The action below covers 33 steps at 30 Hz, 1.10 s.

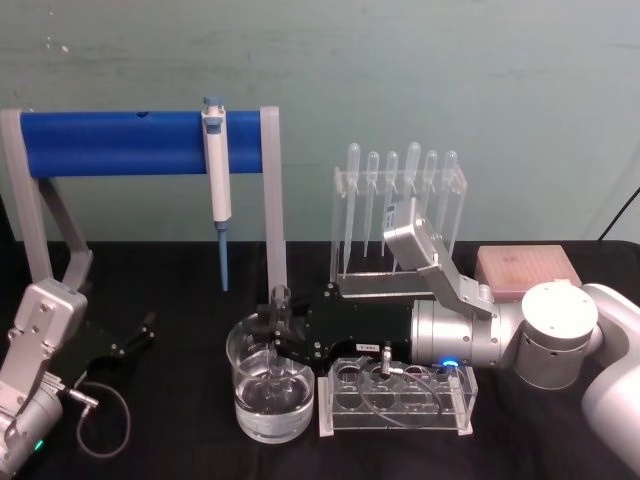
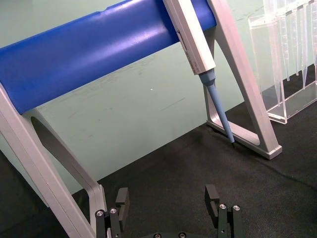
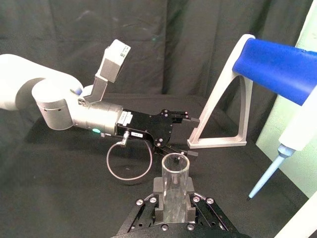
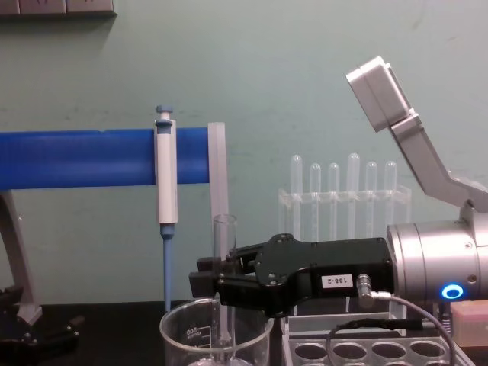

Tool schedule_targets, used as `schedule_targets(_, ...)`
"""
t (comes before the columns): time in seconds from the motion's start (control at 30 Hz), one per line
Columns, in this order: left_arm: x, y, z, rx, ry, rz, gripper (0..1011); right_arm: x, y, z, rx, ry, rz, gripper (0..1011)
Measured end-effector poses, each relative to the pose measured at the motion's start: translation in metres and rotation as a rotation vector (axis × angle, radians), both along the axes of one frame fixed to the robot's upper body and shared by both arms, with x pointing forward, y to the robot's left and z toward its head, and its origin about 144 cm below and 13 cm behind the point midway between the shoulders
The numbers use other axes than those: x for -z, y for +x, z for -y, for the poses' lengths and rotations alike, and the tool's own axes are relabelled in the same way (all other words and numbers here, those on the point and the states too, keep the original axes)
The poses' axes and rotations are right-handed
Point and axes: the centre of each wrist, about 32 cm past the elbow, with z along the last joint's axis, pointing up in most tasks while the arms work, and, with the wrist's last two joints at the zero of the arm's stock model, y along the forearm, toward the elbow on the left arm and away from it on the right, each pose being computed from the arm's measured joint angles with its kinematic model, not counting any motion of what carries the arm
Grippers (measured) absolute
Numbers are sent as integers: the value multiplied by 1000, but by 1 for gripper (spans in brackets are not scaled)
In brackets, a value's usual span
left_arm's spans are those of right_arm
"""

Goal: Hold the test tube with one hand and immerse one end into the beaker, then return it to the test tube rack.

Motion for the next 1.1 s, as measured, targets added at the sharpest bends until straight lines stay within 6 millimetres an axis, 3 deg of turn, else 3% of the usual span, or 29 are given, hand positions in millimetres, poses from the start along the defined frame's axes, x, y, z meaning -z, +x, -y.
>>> schedule_targets(0.37,0,0,0,0,0,0,1000,-9,-1,0,-10,-9,11,226)
schedule_targets(1.1,0,0,0,0,0,0,1000,-61,3,4,-40,13,61,226)
